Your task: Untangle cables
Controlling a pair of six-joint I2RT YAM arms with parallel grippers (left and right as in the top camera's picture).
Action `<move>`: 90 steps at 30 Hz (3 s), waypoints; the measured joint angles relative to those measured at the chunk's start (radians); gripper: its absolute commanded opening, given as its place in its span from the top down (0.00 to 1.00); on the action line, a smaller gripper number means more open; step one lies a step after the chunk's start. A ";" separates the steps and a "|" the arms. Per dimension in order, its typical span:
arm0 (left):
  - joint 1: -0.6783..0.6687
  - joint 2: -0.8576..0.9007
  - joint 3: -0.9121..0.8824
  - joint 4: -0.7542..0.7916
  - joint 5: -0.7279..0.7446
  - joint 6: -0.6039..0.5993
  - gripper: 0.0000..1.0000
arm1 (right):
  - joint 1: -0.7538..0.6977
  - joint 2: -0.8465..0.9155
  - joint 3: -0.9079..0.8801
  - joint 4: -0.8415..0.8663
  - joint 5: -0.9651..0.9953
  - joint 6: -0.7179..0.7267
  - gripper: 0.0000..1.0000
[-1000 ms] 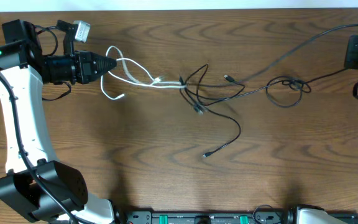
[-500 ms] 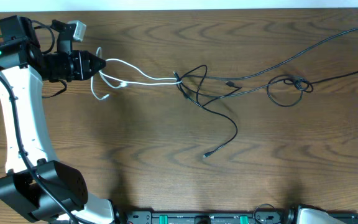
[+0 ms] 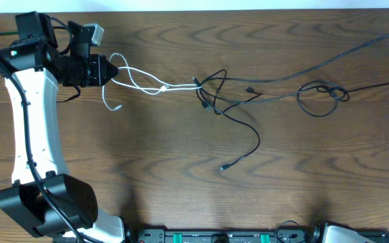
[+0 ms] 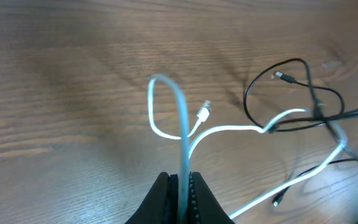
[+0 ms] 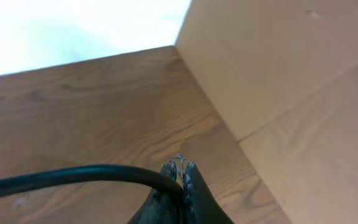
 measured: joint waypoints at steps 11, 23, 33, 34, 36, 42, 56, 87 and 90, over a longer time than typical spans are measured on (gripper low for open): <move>0.001 0.011 0.000 0.000 -0.017 -0.002 0.92 | -0.071 -0.013 0.026 -0.026 -0.097 0.050 0.99; -0.089 0.011 0.000 -0.002 -0.017 -0.010 0.92 | 0.018 0.063 0.027 -0.038 -0.251 0.060 0.37; -0.157 0.011 0.000 -0.003 -0.017 -0.010 0.92 | 0.196 0.161 0.027 -0.040 -0.290 0.039 0.13; -0.160 0.011 0.000 -0.003 -0.017 -0.010 0.92 | 0.212 0.169 0.027 -0.040 -0.298 0.038 0.12; -0.166 0.011 0.000 -0.003 -0.017 -0.010 0.93 | 0.247 0.188 0.027 -0.040 -0.314 0.038 0.12; -0.201 0.011 0.000 -0.008 -0.017 -0.010 0.92 | 0.388 0.269 0.028 -0.040 -0.344 0.038 0.16; -0.269 -0.032 0.000 -0.008 0.025 -0.009 0.92 | 0.668 0.404 0.028 -0.033 -0.393 0.039 0.20; -0.269 -0.280 0.000 -0.010 0.043 -0.009 0.92 | 0.867 0.487 0.028 -0.096 -0.412 0.091 0.26; -0.269 -0.300 0.000 -0.010 0.043 -0.009 0.92 | 0.869 0.488 0.028 -0.096 -0.413 0.095 0.30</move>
